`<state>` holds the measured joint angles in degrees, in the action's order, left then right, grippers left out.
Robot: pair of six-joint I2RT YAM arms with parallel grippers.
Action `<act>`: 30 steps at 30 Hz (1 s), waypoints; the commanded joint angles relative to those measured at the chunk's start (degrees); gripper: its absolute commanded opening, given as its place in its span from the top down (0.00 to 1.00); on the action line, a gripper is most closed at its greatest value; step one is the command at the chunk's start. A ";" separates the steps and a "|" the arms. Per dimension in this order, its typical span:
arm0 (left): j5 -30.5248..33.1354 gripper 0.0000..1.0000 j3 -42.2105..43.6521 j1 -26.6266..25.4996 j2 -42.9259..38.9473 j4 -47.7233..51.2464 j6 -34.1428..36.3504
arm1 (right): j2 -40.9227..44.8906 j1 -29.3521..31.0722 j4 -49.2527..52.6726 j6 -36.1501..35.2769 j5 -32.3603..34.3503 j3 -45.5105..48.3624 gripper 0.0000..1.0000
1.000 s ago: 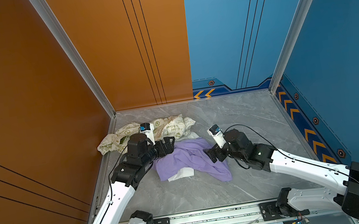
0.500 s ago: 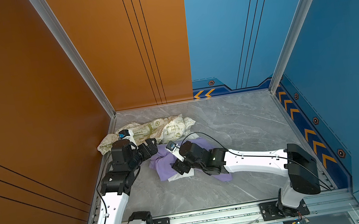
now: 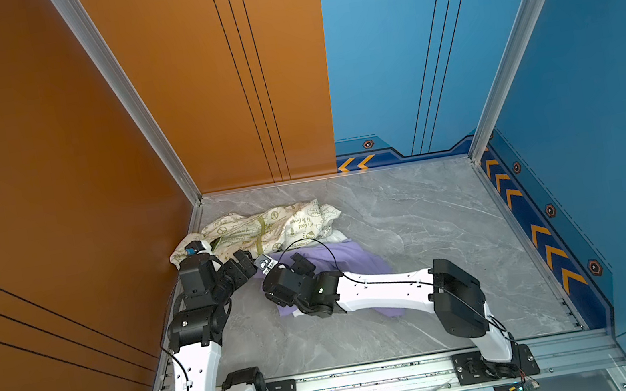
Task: Pick out a specific cloth from the pile
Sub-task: 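Reach the right gripper across and grasp the lavender shirt beside the left gripper, then lift the lavender shirt with the right gripper and carry it away from the pile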
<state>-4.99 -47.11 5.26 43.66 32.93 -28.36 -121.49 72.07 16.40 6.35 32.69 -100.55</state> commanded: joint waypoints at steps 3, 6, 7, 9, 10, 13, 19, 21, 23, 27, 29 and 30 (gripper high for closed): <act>-2.51 0.02 0.70 -0.06 -1.70 0.17 0.31 | -4.36 2.47 4.19 2.16 0.18 -2.02 0.13; -0.28 0.02 0.37 0.47 -1.68 0.69 1.63 | -4.24 1.64 4.21 5.32 -1.19 -1.77 0.26; 0.72 0.02 0.15 0.48 -1.62 1.00 2.27 | -4.07 1.18 4.16 6.38 -1.75 -1.35 0.31; 2.62 0.02 -0.08 0.70 -1.52 1.49 3.06 | -3.71 0.30 4.21 7.77 -3.00 -0.79 0.44; 3.34 0.02 -0.08 0.86 -1.55 1.59 3.22 | -3.43 -0.05 4.16 8.42 -3.51 -0.45 0.51; 3.52 0.02 -0.35 1.14 -1.53 1.60 3.32 | -2.23 -1.10 3.30 9.84 -4.61 0.79 0.74; 3.07 0.02 -0.21 1.12 -2.03 1.68 3.01 | 5.24 -3.30 -3.02 11.38 -6.66 6.56 0.97; 2.73 0.02 -0.25 1.10 -2.07 1.70 2.79 | 8.18 -4.25 -5.00 11.40 -7.44 8.46 0.97; 2.46 0.02 -0.18 1.08 -2.11 1.70 2.58 | 11.09 -5.20 -6.64 11.49 -7.89 10.09 0.97; 1.98 0.02 -0.34 1.16 -2.06 1.59 2.26 | 17.30 -7.50 -9.46 10.90 -8.75 13.06 0.98; 1.84 0.02 -0.35 1.12 -2.08 1.61 2.12 | 20.16 -8.68 -10.73 10.34 -8.95 14.47 0.99; 1.75 0.02 -0.37 1.12 -2.08 1.60 2.13 | 21.86 -9.38 -11.39 9.90 -9.02 15.18 0.99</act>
<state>-3.01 -46.72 6.00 42.15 34.28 -26.41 -103.02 63.88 8.82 16.53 24.29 -87.29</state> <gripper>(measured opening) 0.981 0.048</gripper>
